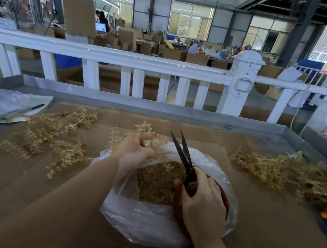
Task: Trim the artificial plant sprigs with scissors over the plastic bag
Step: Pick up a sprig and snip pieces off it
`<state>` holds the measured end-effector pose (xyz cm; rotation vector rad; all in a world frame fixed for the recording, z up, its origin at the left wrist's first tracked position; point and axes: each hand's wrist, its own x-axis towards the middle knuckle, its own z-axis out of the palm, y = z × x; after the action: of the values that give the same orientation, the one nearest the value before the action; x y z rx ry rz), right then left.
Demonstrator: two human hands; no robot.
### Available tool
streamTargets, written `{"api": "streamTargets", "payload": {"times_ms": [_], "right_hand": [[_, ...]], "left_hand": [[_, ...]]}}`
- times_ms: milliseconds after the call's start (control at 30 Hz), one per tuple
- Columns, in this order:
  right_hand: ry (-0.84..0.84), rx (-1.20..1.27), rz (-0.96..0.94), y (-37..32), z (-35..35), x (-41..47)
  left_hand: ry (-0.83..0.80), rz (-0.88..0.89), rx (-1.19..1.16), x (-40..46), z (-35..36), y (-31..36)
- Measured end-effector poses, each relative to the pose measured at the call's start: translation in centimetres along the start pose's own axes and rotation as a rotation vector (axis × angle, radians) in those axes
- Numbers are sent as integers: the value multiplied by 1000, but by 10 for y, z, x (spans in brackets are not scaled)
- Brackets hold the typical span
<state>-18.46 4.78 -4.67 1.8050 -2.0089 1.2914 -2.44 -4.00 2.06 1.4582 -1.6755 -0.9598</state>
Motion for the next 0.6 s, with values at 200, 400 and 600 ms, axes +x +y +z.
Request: {"api": "streamTargets", "payload": {"times_ms": [200,400,600], "right_hand": [[1,-11,4,0,0,-1],[2,-5,4,0,0,0],[-9,3,13,-1,0,0]], "left_hand": [[-107,-30,-312,-2,-13,4],[-105,-311,-747,5,-14,9],[-140,-403,-1006,-3,-10,0]]}}
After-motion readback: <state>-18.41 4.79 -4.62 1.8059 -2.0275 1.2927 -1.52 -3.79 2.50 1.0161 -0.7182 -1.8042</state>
